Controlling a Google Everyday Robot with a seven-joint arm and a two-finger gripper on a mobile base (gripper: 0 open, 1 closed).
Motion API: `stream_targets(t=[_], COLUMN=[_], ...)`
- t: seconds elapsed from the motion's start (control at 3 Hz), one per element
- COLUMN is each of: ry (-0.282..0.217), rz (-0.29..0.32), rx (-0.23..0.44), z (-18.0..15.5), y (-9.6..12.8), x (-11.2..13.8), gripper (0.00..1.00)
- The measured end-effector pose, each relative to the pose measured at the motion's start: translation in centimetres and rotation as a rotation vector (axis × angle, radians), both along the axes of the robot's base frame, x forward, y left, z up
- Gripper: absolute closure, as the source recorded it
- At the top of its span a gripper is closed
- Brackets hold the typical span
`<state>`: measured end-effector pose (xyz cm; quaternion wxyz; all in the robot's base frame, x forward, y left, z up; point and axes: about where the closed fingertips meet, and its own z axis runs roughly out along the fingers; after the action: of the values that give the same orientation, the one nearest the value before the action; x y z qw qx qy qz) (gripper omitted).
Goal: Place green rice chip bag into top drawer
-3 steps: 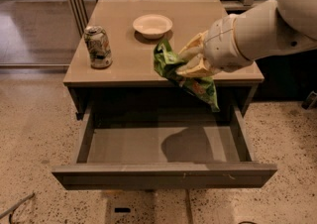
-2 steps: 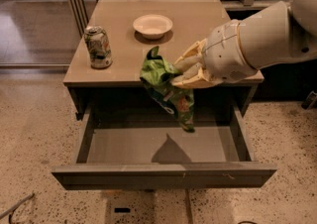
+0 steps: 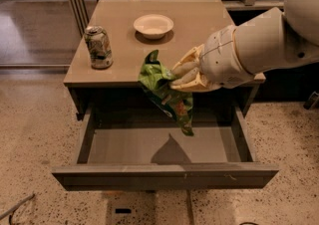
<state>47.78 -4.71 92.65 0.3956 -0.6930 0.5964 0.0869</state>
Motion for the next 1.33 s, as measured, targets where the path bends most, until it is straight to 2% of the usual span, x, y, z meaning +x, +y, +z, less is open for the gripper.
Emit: stream_targets(t=[0.33,0.67,1.0,1.33], ry=[0.025,0.061,0.080,0.086], rz=[0.005,-0.017,-0.037,-0.068], rx=[-0.019,-0.093,-0.179,-0.286], z=[-3.0,-8.7,-13.0,-17.2], y=[0.8,0.9,0.3,0.1], x=[-1.1,-1.9,-1.6,-0.3], gripper=[1.00,1.00,1.00,1.00])
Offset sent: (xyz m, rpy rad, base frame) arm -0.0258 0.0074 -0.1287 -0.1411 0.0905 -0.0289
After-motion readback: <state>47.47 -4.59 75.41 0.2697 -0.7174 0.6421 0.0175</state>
